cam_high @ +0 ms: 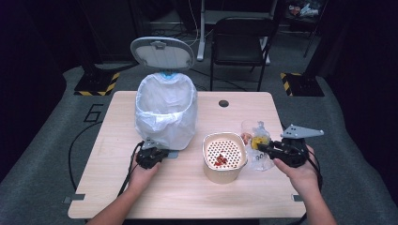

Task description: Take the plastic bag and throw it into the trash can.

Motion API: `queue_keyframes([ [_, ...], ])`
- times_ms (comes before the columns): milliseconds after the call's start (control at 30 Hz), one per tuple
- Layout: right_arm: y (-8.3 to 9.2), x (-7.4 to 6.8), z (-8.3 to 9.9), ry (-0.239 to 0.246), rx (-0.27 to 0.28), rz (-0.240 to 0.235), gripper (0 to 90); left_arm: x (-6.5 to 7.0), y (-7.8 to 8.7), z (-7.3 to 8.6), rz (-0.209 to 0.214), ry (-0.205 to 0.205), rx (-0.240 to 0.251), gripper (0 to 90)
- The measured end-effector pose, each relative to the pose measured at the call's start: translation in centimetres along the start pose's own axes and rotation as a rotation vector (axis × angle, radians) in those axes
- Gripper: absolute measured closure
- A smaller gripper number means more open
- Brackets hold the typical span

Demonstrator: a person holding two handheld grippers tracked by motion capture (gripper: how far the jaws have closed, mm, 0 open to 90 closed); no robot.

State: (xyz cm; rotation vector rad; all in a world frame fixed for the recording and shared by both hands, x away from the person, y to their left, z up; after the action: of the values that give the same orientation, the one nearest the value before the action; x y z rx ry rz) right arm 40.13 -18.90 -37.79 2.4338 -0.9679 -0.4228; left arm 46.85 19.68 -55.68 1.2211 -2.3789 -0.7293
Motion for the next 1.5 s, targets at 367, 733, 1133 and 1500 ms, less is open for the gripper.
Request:
queue_keyframes([
  [367,-3.6,-1.5,-5.6,0.074,0.031,-0.065,73.9,0.0,0.0,0.0,-0.002,0.004,0.001,90.0],
  [733,-7.8,-4.6,-9.4,0.126,0.039,-0.143,73.9,-0.1,0.0,-0.1,0.003,0.014,0.003,90.0],
  [1133,-11.0,-7.3,-13.6,0.170,0.050,-0.198,73.9,-0.1,0.0,0.0,-0.003,0.008,-0.004,90.0],
  [1500,-14.2,-8.4,-17.5,0.194,0.064,-0.209,74.0,-0.1,0.0,0.0,0.001,0.010,-0.004,90.0],
])
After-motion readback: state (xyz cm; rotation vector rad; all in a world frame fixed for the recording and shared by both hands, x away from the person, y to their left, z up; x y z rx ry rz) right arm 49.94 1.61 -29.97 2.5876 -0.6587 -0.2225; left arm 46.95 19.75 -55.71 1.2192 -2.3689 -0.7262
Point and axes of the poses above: each handheld gripper's, and its own axes: y roughly backward along the jaws, z roughly out of its underside, x roughly to its right, the point moved 6 cm from there along -y, roughly forward along the jaws, and after that the axes turned 5 degrees about -z, right-handed, at the moved point
